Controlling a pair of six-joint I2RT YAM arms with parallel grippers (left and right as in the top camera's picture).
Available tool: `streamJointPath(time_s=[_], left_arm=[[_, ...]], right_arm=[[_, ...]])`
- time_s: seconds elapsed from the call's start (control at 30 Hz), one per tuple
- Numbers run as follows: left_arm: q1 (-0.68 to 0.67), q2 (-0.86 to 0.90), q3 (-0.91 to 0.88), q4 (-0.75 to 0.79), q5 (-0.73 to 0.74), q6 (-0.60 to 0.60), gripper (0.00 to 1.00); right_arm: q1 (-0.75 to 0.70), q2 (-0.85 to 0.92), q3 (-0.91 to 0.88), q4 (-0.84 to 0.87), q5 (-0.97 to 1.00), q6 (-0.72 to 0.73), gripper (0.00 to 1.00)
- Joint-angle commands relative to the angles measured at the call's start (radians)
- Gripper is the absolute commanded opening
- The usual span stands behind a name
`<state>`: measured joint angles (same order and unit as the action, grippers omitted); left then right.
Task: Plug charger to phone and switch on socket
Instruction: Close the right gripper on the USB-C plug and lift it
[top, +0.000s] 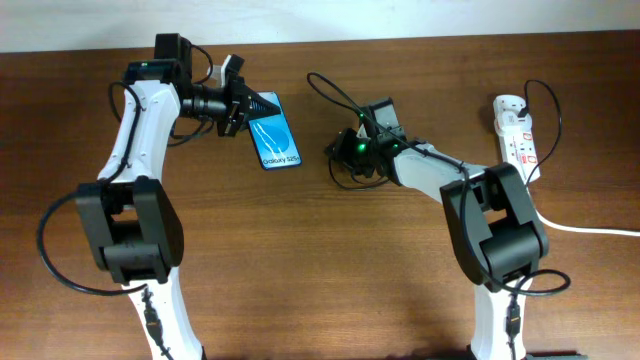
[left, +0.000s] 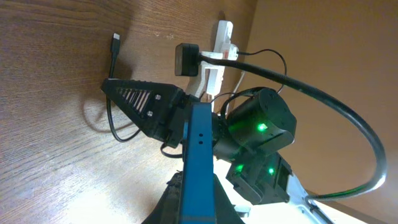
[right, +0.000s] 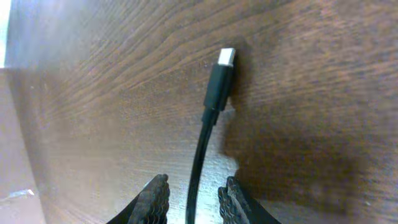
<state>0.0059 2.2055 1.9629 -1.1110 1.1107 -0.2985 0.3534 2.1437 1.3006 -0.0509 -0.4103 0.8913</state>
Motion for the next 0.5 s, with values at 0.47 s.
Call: streamJointPath(time_s=[0.47], left_arm=[[-0.024, 0.005, 0.014, -0.002, 0.044, 0.001, 0.00]], right_arm=[[0.005, 0.071, 0.015, 0.071, 0.064, 0.035, 0.32]])
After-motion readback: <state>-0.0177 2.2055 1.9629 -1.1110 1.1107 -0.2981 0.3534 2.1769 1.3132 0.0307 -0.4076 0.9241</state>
